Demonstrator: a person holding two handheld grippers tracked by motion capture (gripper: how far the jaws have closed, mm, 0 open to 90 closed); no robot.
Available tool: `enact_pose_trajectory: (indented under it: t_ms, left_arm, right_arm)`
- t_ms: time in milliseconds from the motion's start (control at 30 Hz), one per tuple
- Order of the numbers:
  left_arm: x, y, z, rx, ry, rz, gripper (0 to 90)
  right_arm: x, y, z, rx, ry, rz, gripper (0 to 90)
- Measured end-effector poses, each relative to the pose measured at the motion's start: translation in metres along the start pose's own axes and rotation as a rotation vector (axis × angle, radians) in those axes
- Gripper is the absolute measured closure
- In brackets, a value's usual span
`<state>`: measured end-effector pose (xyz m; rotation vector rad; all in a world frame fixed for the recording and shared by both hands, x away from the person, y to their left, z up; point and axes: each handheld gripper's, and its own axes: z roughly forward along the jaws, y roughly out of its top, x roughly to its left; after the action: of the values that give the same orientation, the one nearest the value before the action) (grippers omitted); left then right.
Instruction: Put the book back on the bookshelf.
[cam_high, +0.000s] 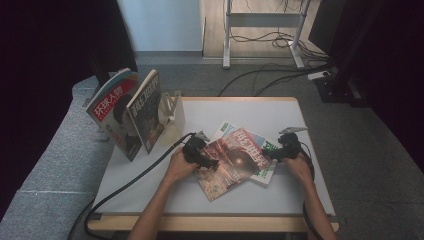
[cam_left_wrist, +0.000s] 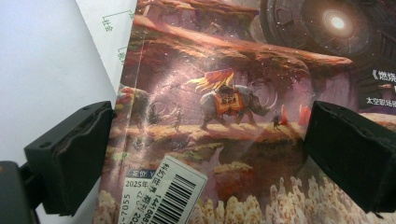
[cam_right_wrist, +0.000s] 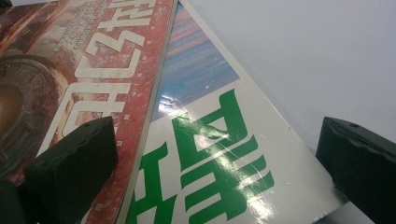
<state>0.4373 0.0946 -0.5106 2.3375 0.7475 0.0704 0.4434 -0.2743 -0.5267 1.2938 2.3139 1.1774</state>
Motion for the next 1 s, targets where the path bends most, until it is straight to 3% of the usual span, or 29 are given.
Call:
enact_pose_trajectory:
  t_ms: [233,467,1000]
  left_arm:
    - [-0.006,-0.001,-0.002,0.031,-0.003,0.009,2.3]
    - [-0.008,-0.007,-0.005,0.014,-0.007,-0.008,2.8]
    - [-0.028,-0.034,-0.025,0.022,-0.012,-0.013,5.4]
  right_arm:
    - [0.004,-0.003,-0.003,0.009,0.007,-0.009,0.0]
    - [0.014,-0.011,-0.01,0.016,0.014,-0.017,0.0]
    - [0.049,-0.029,-0.024,0.034,0.058,-0.046,0.0]
